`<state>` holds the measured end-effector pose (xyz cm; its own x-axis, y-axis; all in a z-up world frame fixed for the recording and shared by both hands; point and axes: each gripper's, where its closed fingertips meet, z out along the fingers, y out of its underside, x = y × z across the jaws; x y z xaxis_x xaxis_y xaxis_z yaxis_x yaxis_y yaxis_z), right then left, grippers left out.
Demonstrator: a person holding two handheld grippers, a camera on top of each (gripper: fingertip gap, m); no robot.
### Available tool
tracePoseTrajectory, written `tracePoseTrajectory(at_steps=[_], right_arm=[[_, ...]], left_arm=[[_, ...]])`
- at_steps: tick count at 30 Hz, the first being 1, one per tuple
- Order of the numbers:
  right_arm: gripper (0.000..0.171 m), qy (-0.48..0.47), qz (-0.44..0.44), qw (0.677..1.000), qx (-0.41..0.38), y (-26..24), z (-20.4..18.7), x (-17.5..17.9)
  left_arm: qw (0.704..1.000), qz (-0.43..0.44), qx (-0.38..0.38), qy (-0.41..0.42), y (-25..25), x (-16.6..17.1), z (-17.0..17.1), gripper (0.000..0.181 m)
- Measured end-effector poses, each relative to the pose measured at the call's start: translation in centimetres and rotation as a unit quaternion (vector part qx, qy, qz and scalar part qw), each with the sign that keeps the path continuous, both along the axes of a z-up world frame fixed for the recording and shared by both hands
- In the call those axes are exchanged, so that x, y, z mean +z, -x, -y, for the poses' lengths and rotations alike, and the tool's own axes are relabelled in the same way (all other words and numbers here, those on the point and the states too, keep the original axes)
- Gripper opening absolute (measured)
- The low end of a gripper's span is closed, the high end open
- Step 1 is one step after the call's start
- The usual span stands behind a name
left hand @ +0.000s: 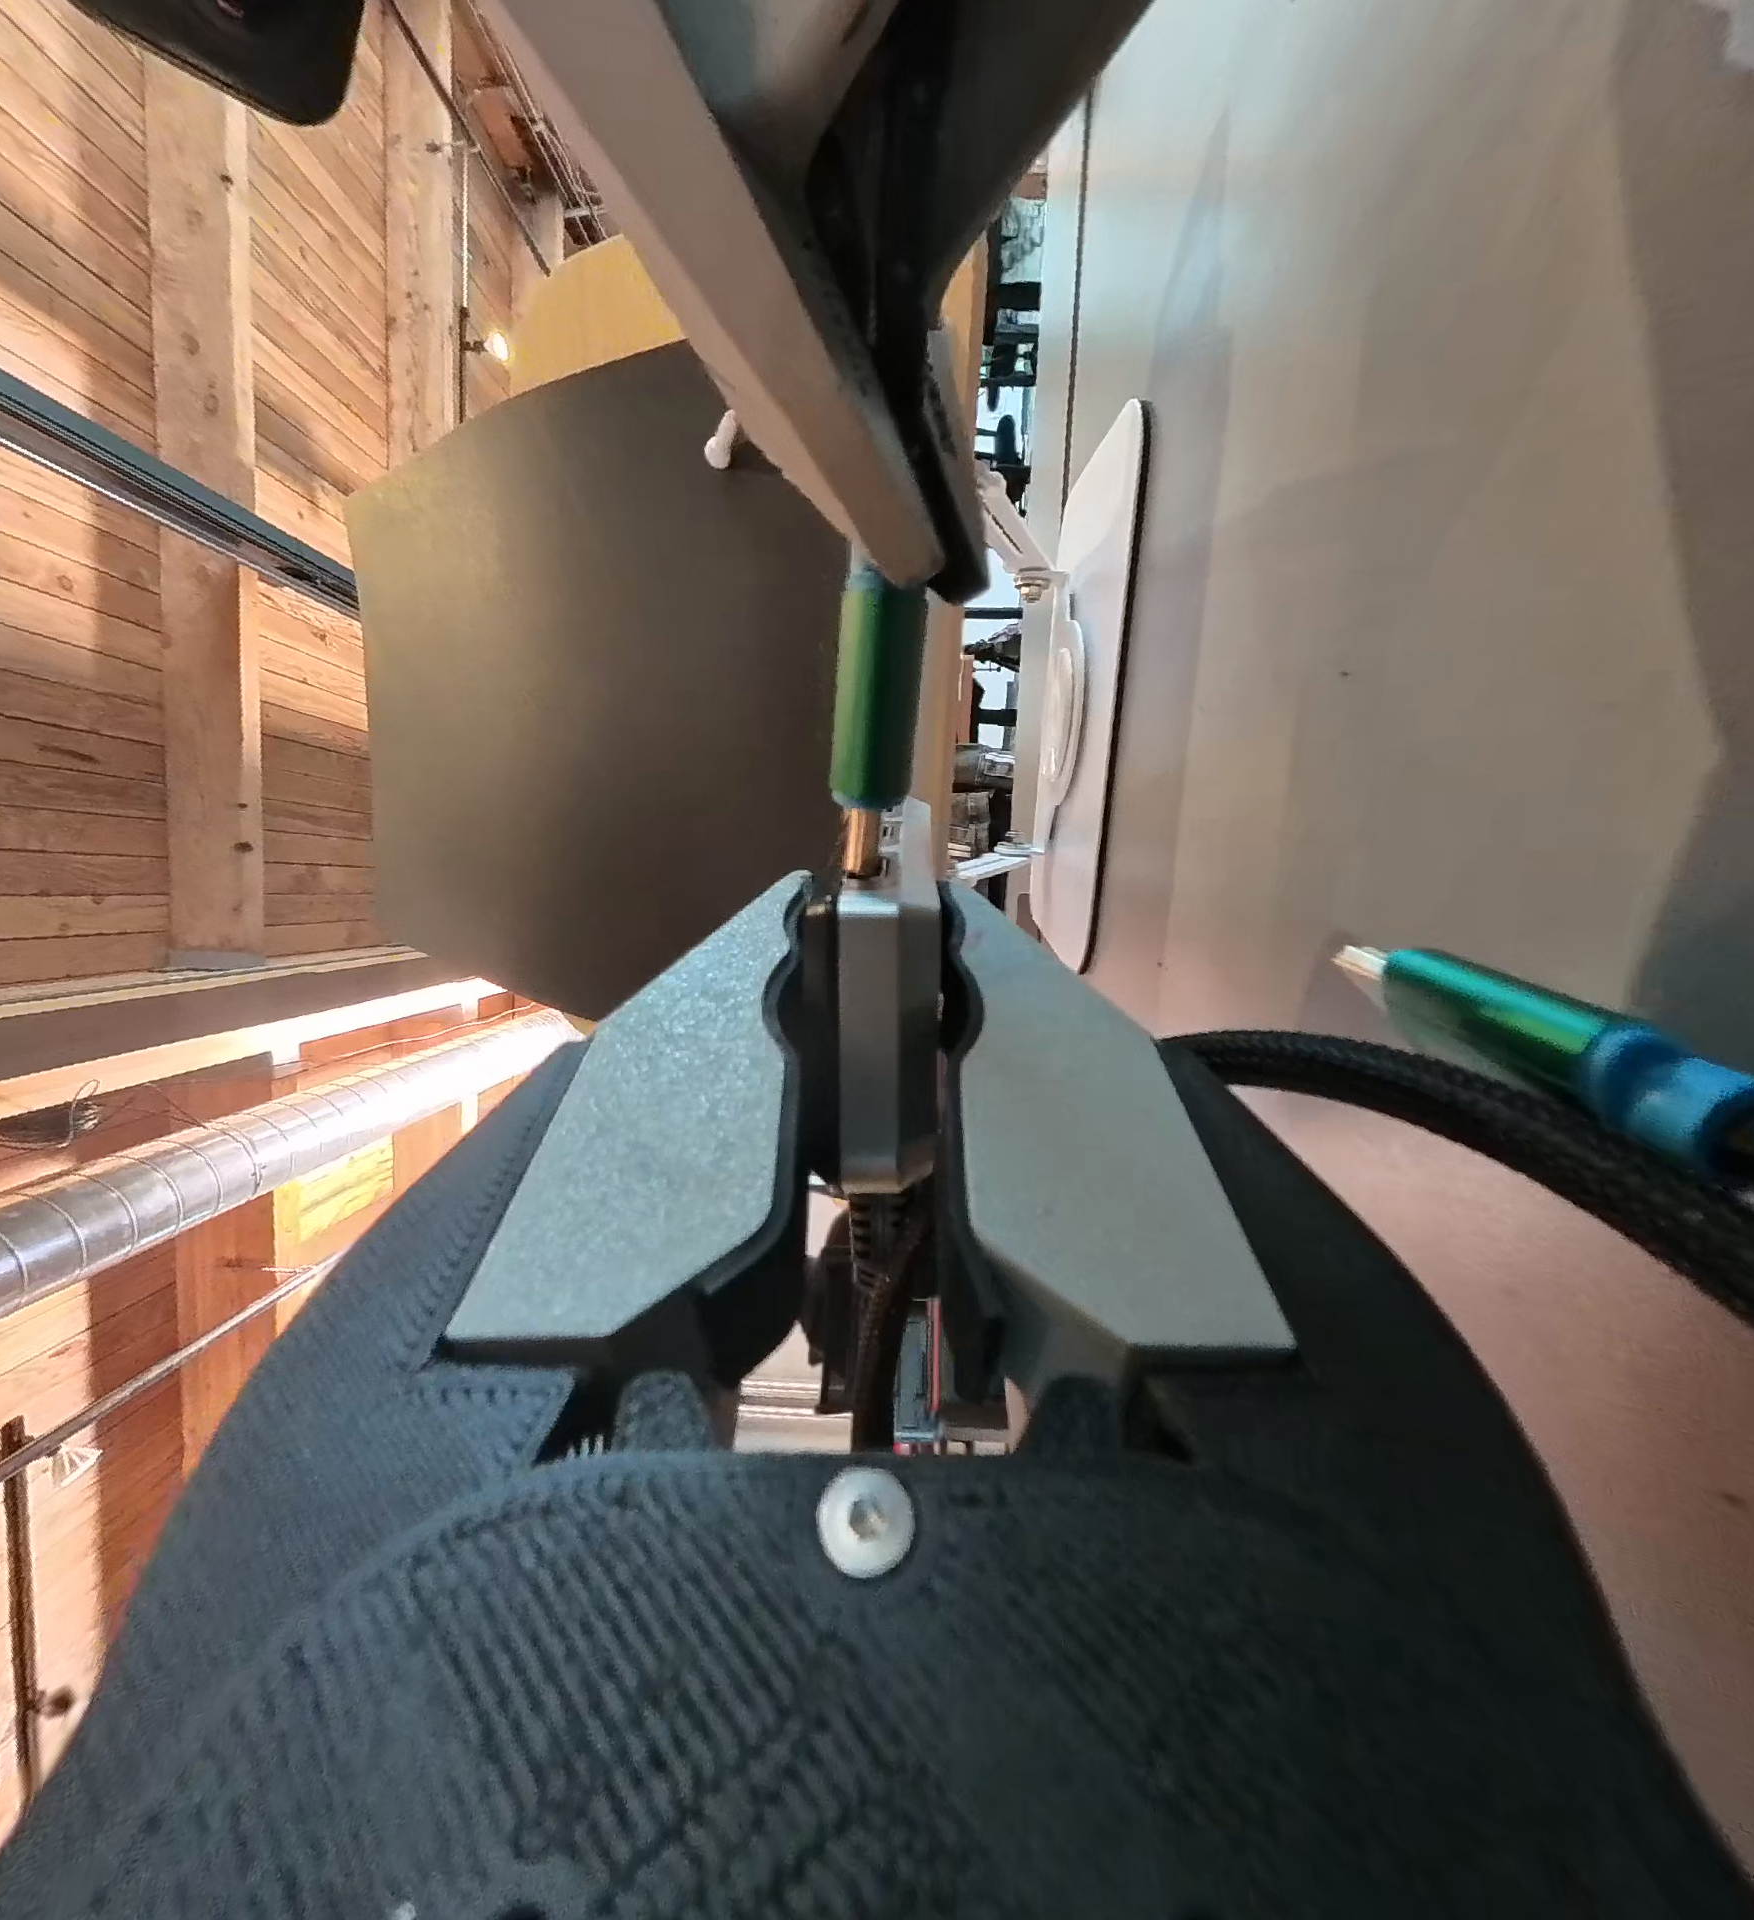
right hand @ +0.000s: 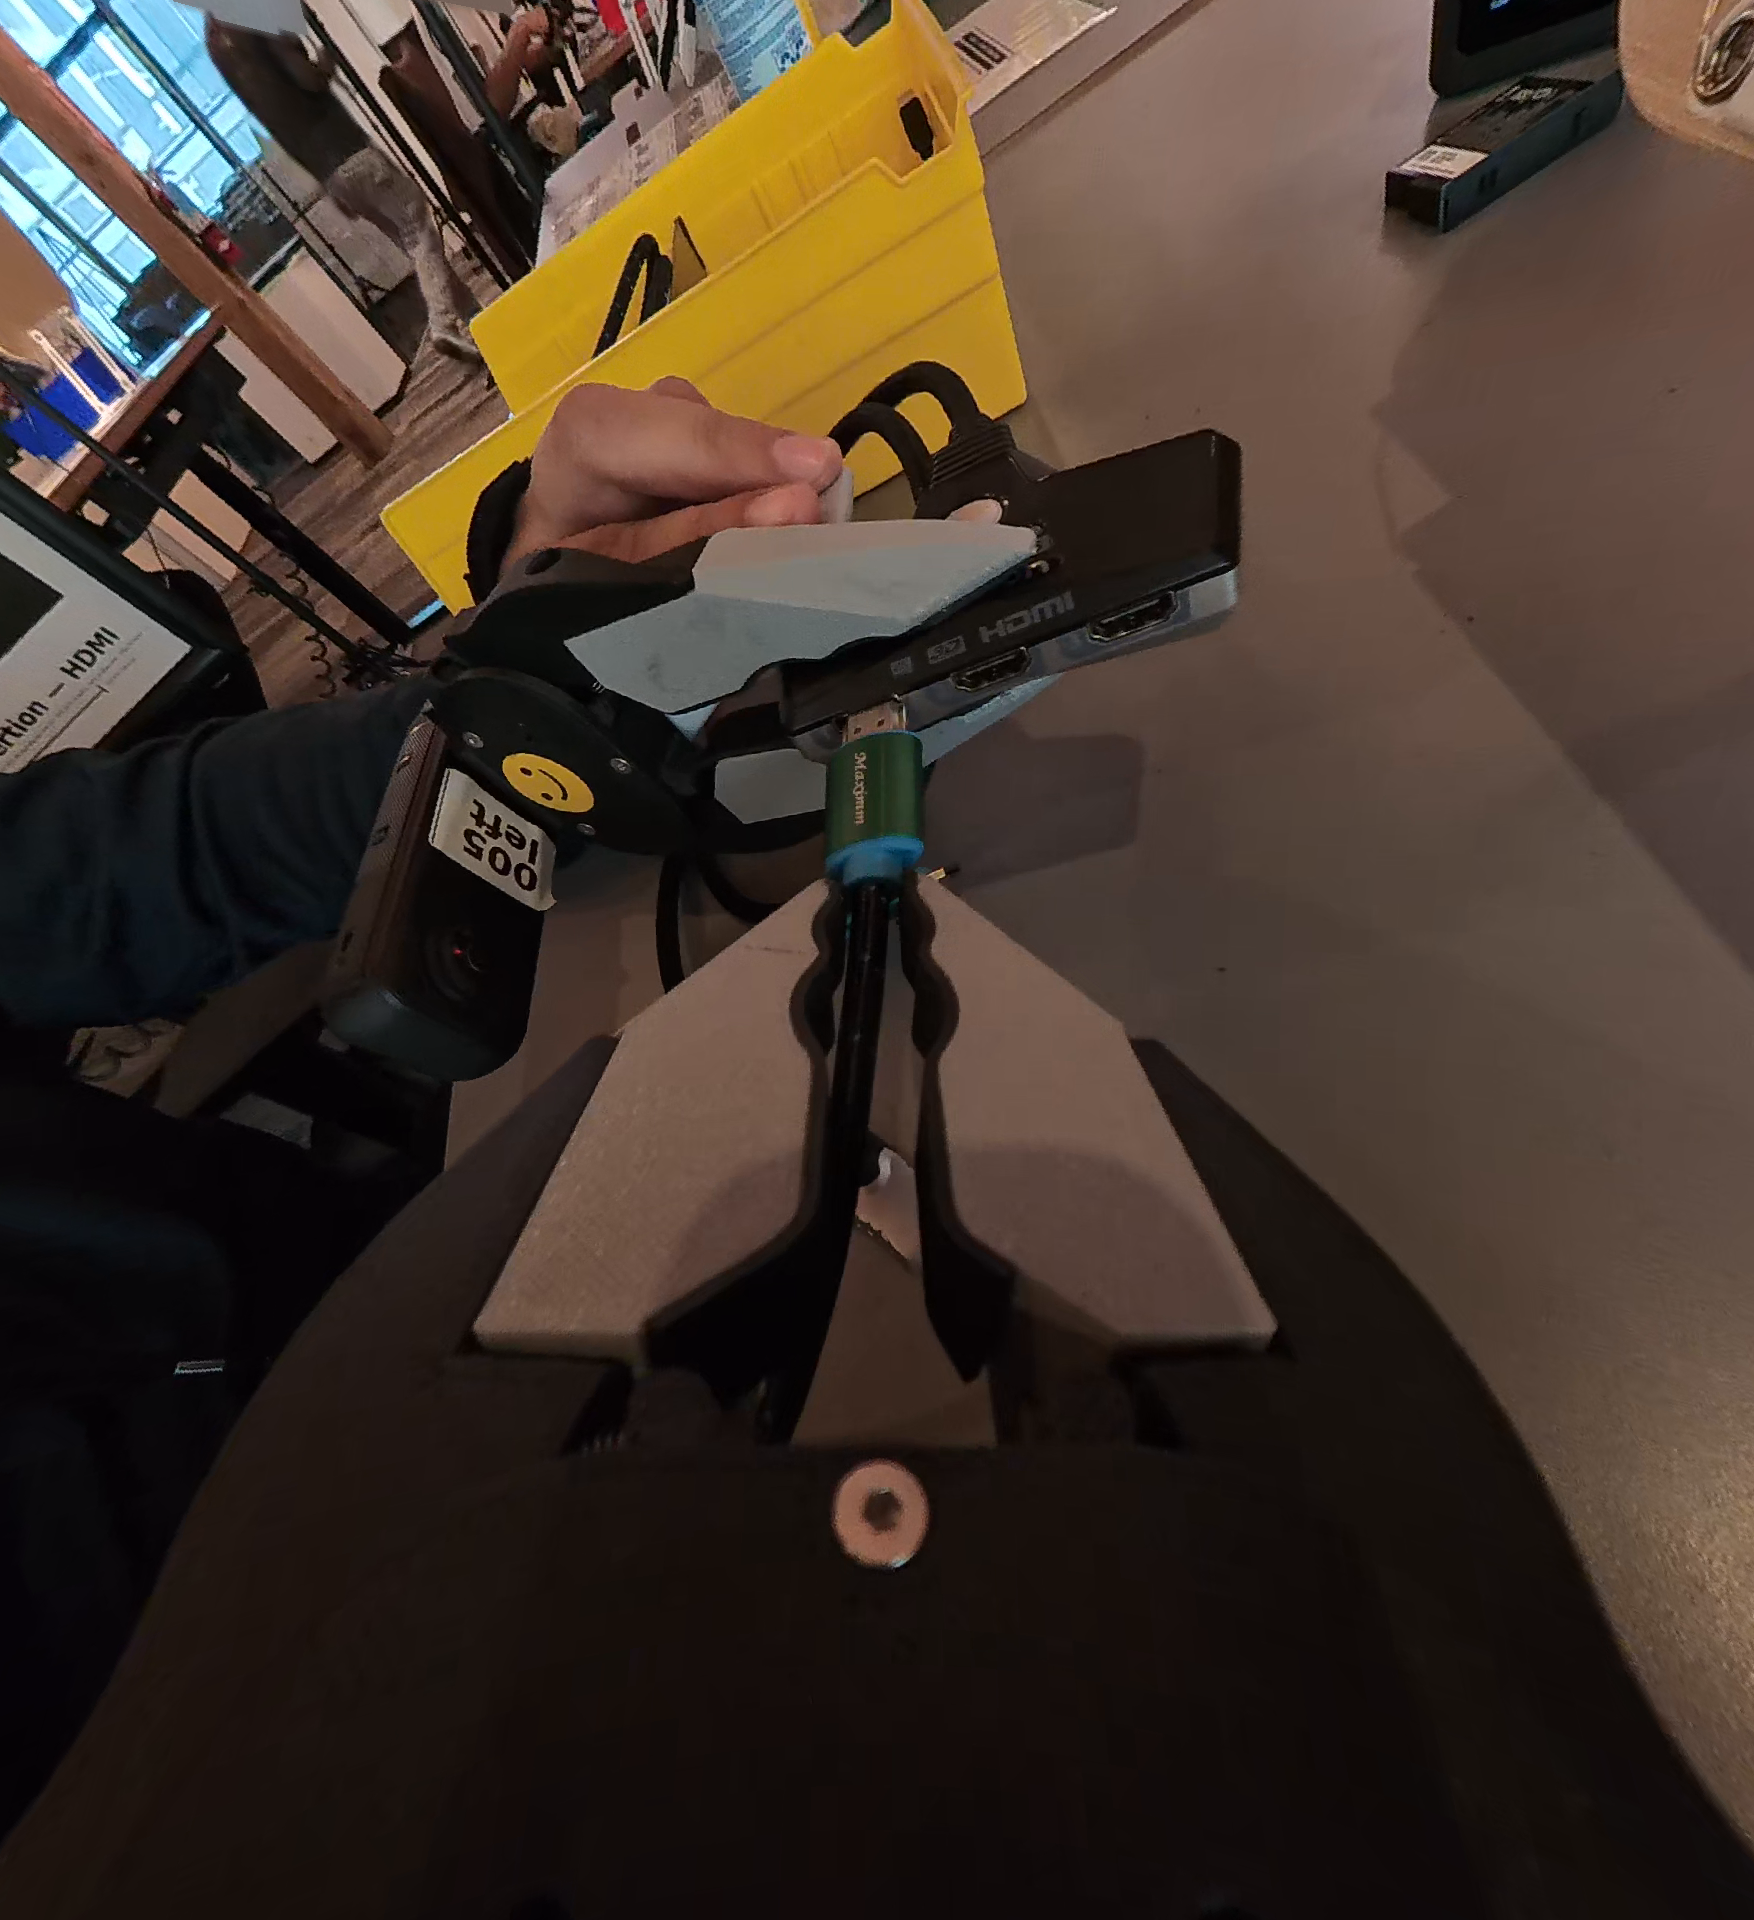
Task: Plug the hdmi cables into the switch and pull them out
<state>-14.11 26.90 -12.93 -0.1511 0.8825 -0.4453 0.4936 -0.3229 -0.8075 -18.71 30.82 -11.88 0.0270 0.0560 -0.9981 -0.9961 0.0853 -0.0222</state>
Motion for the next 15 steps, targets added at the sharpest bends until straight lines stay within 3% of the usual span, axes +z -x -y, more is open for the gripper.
tracePoseTrajectory(at_steps=[5,11,15], right_arm=[[0.007,-0.002,-0.002,1.0,0.001,0.0,0.0,0.0],[0.007,-0.037,-0.005,0.999,-0.012,-0.2,-0.6,0.2],[0.008,-0.036,-0.012,0.999,-0.008,0.0,-0.5,0.4]], left_arm=[[1.0,0.018,-0.005,0.004,-0.1,0.1,0.1,0.019],[0.983,0.169,-0.047,0.06,0.7,0.2,0.3,0.019],[0.97,0.223,-0.055,0.075,1.4,0.5,0.4,0.019]])
